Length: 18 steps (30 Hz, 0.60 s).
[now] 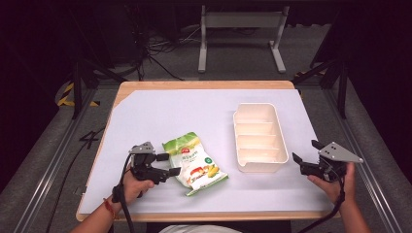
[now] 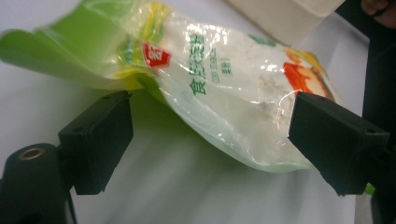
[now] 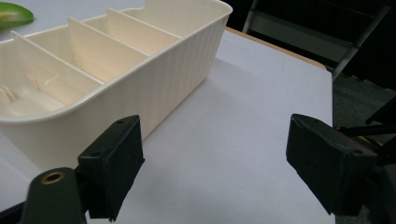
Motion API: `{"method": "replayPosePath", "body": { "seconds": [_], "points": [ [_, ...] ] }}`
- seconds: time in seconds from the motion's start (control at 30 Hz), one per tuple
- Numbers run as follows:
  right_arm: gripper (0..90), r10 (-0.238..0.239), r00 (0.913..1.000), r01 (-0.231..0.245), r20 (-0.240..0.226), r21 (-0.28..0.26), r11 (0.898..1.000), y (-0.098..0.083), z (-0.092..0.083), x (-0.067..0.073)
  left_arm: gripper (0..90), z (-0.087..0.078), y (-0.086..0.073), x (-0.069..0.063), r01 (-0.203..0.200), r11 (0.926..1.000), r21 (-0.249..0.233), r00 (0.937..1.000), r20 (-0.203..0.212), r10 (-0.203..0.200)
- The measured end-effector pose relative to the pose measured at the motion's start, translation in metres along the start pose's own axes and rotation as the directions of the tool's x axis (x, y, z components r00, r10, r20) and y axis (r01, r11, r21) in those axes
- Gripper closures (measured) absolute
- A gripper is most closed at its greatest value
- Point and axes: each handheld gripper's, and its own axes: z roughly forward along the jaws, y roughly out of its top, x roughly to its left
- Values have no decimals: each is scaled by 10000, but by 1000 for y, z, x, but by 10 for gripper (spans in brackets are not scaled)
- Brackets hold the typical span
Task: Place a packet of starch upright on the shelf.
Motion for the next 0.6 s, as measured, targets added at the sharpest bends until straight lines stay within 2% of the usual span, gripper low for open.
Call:
{"method": "replayPosePath", "body": {
  "seconds": [0.1, 0.2, 0.33, 0.37, 0.4, 0.43, 0.47, 0.5, 0.57, 0.6],
  "points": [
    [189, 16, 10000, -16, -8, 33, 10000, 0, 0, 0, 145, 16, 7, -1, 183, 9984, 544, 9991, 375, -204],
    [189, 13, 10000, -13, -15, 38, 10000, 0, 1, 0, 126, 28, 17, -1, 375, 9972, 654, 9963, 750, -424],
    [190, 32, 10000, -31, -62, 59, 10000, -1, 1, -1, 100, 38, 29, 3, 642, 9932, 967, 9948, 724, -714],
    [190, 30, 10000, -30, -61, 85, 10000, -1, 1, -1, 100, 40, 31, 4, 678, 9923, 1036, 9954, 599, -742],
    [190, 22, 10000, -21, -58, 116, 9999, -1, 1, -1, 101, 41, 33, 5, 882, 9913, 975, 9944, 503, -935],
    [190, 55, 9999, -54, -87, 155, 9999, -1, 1, -1, 168, 41, 34, 6, 999, 9907, 924, 9940, 344, -1034],
    [190, 55, 9999, -54, -87, 155, 9999, -1, 1, -1, 168, 42, 35, 6, 1048, 9907, 873, 9942, 158, -1065],
    [190, 162, 9996, -160, -234, 124, 9998, 0, 1, 0, 251, 45, 35, 9, 1127, 9904, 795, 9936, -144, -1119],
    [190, 153, 9996, -150, -219, 131, 9998, 1, 1, 0, 276, 47, 33, 12, 1213, 9906, 634, 9926, -10, -1215],
    [190, 97, 9997, -94, -223, 144, 9999, 1, 1, 1, 331, 47, 32, 12, 1235, 9910, 527, 9923, -4, -1236]
  ]
}}
